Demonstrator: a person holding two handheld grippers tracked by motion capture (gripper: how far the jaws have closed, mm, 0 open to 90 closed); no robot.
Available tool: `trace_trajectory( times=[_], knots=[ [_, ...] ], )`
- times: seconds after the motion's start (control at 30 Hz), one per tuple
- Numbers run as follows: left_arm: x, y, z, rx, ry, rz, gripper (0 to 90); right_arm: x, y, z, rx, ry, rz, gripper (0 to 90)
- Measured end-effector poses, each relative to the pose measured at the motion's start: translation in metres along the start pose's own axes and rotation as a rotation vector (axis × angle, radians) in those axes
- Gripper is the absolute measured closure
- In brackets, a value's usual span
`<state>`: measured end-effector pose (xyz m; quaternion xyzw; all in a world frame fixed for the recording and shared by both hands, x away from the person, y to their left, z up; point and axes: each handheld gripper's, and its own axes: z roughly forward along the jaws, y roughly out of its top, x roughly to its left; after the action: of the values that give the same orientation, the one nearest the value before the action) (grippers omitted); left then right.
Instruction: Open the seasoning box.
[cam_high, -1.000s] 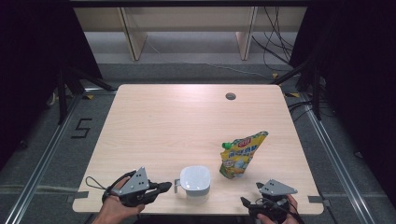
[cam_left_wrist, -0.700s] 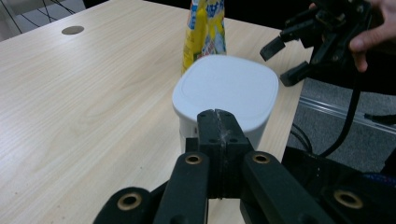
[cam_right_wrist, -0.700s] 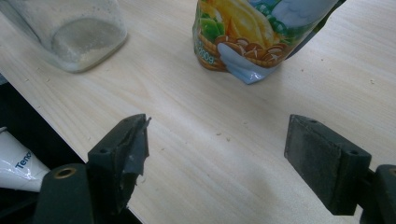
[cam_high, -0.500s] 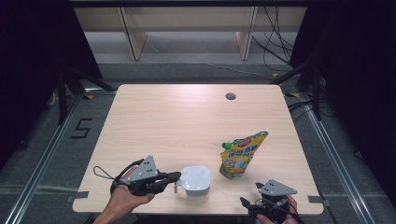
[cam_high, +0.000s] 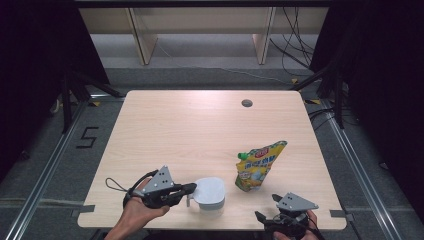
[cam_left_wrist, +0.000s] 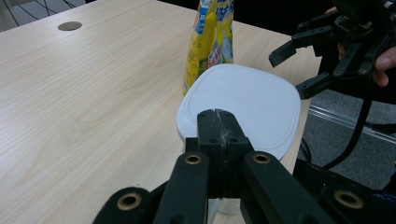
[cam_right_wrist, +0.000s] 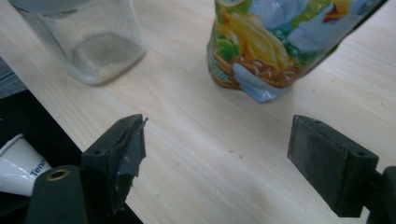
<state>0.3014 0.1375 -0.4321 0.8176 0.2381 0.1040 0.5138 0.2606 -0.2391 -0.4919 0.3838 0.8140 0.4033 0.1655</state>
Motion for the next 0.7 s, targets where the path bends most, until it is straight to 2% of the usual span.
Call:
trace_trajectory(
  times=[0.1,0.13,0.17,0.2,0.27,0.3,0.33,0.37,0.4,0.43,0.47,0.5,0.53,0.57,0.6,0.7],
  knots=[
    [0.001,-0.001,-0.001,-0.001,0.001,-0.006,89.0,0.003,0.001,0.000,-0.001,0.015,-0.007,23.4],
    [0.000,-0.002,0.000,-0.009,0.000,-0.024,89.0,0.003,0.002,0.000,-0.005,0.019,-0.030,28.6],
    [0.000,-0.002,-0.001,-0.009,0.004,-0.021,89.0,0.007,0.003,-0.001,-0.011,0.039,-0.012,35.4],
    [0.001,-0.002,-0.001,-0.010,0.006,-0.015,89.0,0.007,0.005,-0.001,-0.048,0.057,-0.066,41.8],
    [0.002,-0.003,-0.001,-0.011,-0.001,0.002,89.0,0.010,0.009,-0.002,-0.090,0.072,-0.093,49.7],
    [0.001,-0.004,-0.001,-0.015,0.004,-0.028,89.0,0.010,0.011,-0.002,-0.102,0.071,-0.105,52.2],
    [0.002,-0.005,-0.002,-0.011,0.007,-0.022,88.9,0.016,0.015,-0.001,-0.109,0.091,-0.097,57.5],
    [0.002,-0.006,-0.003,-0.010,0.017,-0.030,89.0,0.016,0.018,0.000,-0.136,0.094,-0.119,59.5],
    [0.002,-0.007,-0.002,-0.011,0.021,-0.030,88.9,0.019,0.020,0.000,-0.139,0.115,-0.105,62.2],
    [0.002,-0.007,-0.002,-0.011,0.021,-0.030,88.9,0.019,0.020,0.000,-0.139,0.115,-0.105,62.2],
    [0.002,-0.007,-0.003,-0.010,0.020,-0.017,88.9,0.020,0.024,0.000,-0.167,0.122,-0.117,64.4],
    [0.002,-0.007,-0.003,-0.009,0.019,-0.021,88.9,0.025,0.030,-0.001,-0.202,0.138,-0.114,70.0],
    [0.002,-0.007,-0.003,-0.006,0.022,-0.003,88.9,0.025,0.030,-0.001,-0.202,0.138,-0.114,70.0],
    [0.003,-0.006,-0.003,-0.006,0.018,0.009,88.9,0.027,0.033,-0.002,-0.223,0.147,-0.130,73.5],
    [0.004,-0.006,-0.002,-0.009,0.018,0.002,88.8,0.033,0.039,-0.003,-0.241,0.162,-0.125,78.2],
    [0.004,-0.007,-0.002,-0.010,0.018,0.003,88.8,0.038,0.044,0.000,-0.263,0.169,-0.149,81.2]
  ],
)
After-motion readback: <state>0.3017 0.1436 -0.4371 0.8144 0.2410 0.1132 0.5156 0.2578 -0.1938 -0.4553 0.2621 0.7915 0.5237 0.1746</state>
